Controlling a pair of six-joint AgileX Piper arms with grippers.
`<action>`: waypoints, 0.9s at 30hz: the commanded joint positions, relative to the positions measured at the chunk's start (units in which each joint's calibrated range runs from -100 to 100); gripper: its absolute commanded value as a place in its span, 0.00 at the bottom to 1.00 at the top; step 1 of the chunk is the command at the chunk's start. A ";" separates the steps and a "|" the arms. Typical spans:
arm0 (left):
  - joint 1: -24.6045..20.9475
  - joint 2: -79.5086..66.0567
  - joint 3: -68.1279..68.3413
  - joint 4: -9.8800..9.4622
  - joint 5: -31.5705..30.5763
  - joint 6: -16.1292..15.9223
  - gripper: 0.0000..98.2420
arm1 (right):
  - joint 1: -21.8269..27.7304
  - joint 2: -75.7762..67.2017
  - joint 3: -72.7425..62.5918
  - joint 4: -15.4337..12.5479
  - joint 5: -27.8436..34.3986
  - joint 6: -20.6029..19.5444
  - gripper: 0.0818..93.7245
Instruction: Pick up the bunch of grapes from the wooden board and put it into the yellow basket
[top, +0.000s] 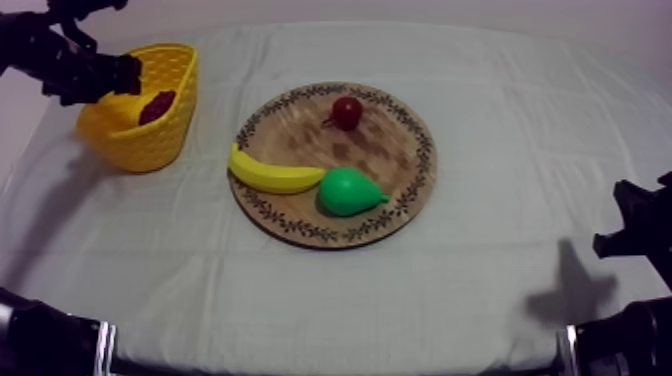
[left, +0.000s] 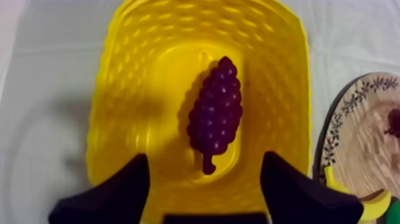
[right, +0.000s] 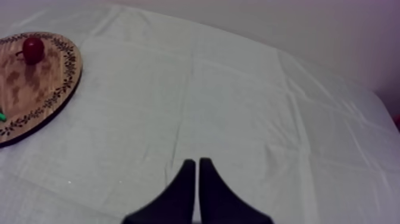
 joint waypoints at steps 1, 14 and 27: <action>-0.13 -5.06 5.34 -0.01 -1.83 0.16 0.61 | 0.00 -0.02 -0.01 0.00 -0.09 -0.01 0.00; -0.89 -27.59 26.41 0.28 -3.39 -0.07 0.07 | 0.00 -0.02 -0.01 0.00 -0.09 -0.01 0.00; -0.30 -56.64 44.11 1.74 -0.87 -1.61 0.00 | 0.00 -0.02 -0.01 0.00 -0.09 -0.02 0.00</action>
